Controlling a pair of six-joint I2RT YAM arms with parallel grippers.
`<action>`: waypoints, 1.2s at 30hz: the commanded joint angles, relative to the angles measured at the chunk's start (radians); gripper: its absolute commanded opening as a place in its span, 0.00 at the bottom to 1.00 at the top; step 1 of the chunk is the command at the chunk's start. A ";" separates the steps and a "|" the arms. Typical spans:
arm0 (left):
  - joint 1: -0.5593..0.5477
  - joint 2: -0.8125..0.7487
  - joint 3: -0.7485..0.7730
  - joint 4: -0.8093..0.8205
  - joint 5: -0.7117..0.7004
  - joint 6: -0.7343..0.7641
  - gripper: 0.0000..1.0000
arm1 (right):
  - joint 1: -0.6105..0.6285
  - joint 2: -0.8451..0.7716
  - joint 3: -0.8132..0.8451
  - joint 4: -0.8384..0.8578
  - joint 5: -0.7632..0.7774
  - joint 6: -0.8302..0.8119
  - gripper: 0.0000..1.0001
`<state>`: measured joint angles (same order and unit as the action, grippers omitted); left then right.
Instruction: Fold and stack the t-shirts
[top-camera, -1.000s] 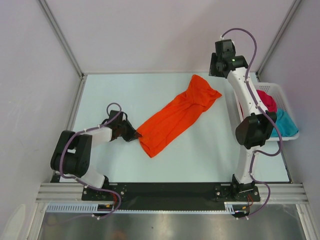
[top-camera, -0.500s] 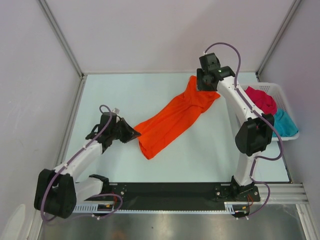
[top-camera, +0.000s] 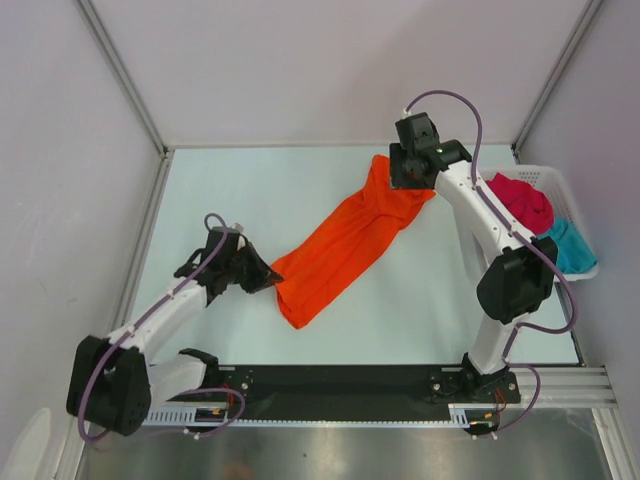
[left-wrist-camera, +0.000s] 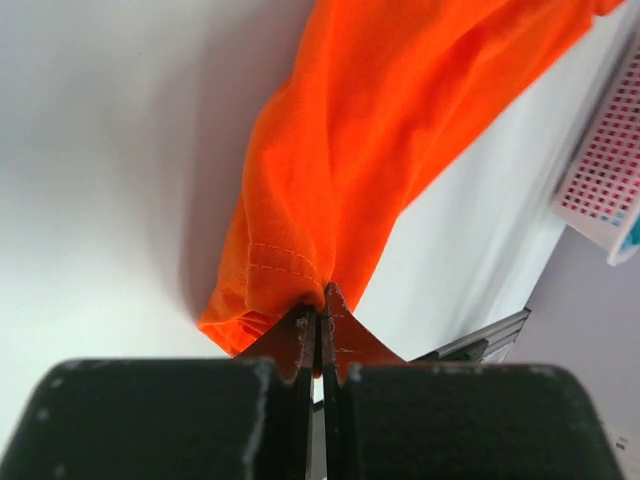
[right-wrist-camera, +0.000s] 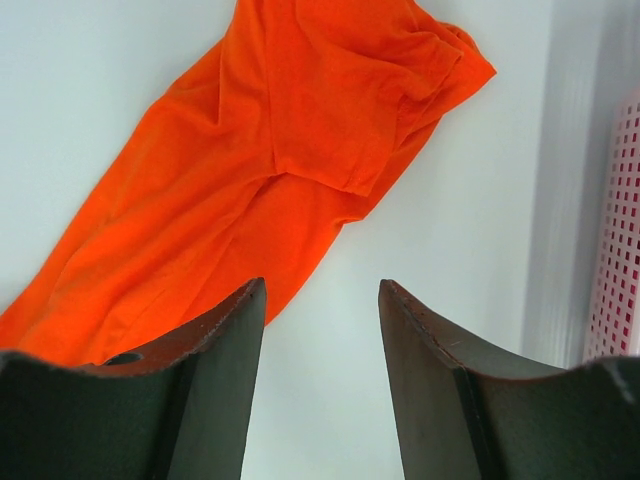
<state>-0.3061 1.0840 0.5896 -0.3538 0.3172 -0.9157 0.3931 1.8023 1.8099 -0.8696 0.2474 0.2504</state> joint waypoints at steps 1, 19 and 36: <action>-0.014 0.248 0.190 0.096 0.000 0.030 0.00 | 0.004 -0.046 -0.004 0.003 -0.003 0.009 0.55; -0.136 0.979 0.941 0.075 0.094 -0.012 0.00 | 0.015 -0.104 -0.040 -0.040 0.024 0.006 0.55; -0.195 1.114 1.223 -0.016 0.079 -0.017 0.00 | 0.015 -0.107 -0.052 -0.052 0.035 0.015 0.55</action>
<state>-0.5018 2.1689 1.7390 -0.3496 0.3893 -0.9165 0.4046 1.7287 1.7485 -0.9169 0.2623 0.2573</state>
